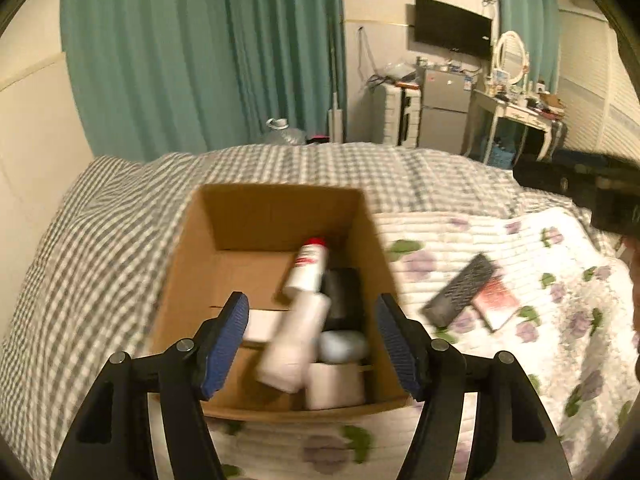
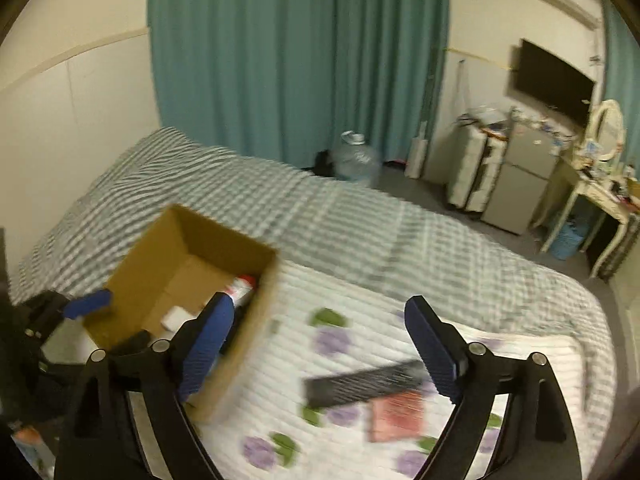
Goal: Organize rigid objects
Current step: 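Lower the cylinder and earbud case into the box and open both tools, then grasp the black remote with the left tool while the right grasps the pink card case, then place the remote and pink card case into the box and release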
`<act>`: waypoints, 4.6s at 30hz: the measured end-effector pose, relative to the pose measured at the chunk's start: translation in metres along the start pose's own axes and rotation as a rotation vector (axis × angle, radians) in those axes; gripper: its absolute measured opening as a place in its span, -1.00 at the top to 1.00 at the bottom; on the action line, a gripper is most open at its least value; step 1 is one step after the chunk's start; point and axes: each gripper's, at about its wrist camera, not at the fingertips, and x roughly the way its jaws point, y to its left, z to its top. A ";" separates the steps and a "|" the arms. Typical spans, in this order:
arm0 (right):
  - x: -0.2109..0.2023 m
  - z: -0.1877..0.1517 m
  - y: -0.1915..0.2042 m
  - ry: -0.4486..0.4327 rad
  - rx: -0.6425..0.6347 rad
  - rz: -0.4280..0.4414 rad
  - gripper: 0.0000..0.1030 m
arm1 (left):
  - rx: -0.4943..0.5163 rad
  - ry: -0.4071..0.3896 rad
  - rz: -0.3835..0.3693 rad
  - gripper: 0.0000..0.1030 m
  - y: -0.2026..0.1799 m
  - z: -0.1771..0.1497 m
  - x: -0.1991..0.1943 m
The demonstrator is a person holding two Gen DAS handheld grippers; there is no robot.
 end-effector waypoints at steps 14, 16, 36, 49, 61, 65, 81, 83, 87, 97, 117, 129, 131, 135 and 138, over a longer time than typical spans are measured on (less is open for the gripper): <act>0.062 -0.136 -0.098 0.252 0.056 -0.066 -0.74 | 0.130 0.125 -0.094 -0.34 -0.126 -0.021 0.050; 0.080 -0.148 -0.100 0.301 0.063 -0.033 -0.74 | 0.142 0.140 -0.096 -0.34 -0.134 -0.025 0.063; 0.134 -0.157 -0.113 0.368 -0.018 -0.056 -0.39 | 0.257 0.230 -0.044 -0.34 -0.160 -0.028 0.139; 0.110 -0.140 -0.176 0.343 0.148 -0.086 -0.39 | 0.370 0.238 -0.068 -0.34 -0.200 -0.016 0.196; 0.113 -0.137 -0.158 0.342 0.112 -0.045 -0.39 | 0.342 0.221 -0.144 0.42 -0.197 -0.018 0.169; 0.105 -0.138 -0.156 0.328 0.122 -0.049 -0.39 | 0.315 0.203 -0.157 0.45 -0.192 -0.016 0.148; 0.015 -0.122 -0.103 0.172 0.100 -0.093 -0.39 | 0.253 0.092 -0.186 0.62 -0.155 0.002 0.050; 0.004 -0.121 -0.095 0.164 0.100 -0.098 -0.39 | 0.250 0.065 -0.185 0.62 -0.149 0.007 0.033; -0.020 -0.107 -0.077 0.128 0.084 -0.111 -0.39 | 0.223 0.009 -0.184 0.62 -0.131 0.018 0.002; -0.079 -0.050 -0.017 -0.010 0.014 -0.084 -0.39 | 0.164 -0.141 -0.140 0.62 -0.069 0.046 -0.075; -0.021 -0.006 0.100 -0.028 -0.090 0.109 -0.39 | 0.062 -0.041 0.008 0.62 0.051 0.026 -0.030; 0.063 0.009 0.101 0.052 -0.059 0.153 -0.39 | 0.035 0.081 0.006 0.61 0.065 0.010 0.047; 0.075 0.010 0.100 0.064 -0.050 0.163 -0.39 | 0.037 0.096 0.005 0.61 0.069 0.011 0.058; 0.099 0.012 0.097 0.087 -0.041 0.173 -0.39 | 0.033 0.125 0.015 0.61 0.074 0.013 0.078; 0.116 0.014 0.097 0.101 -0.035 0.181 -0.39 | 0.045 0.141 0.022 0.61 0.075 0.014 0.088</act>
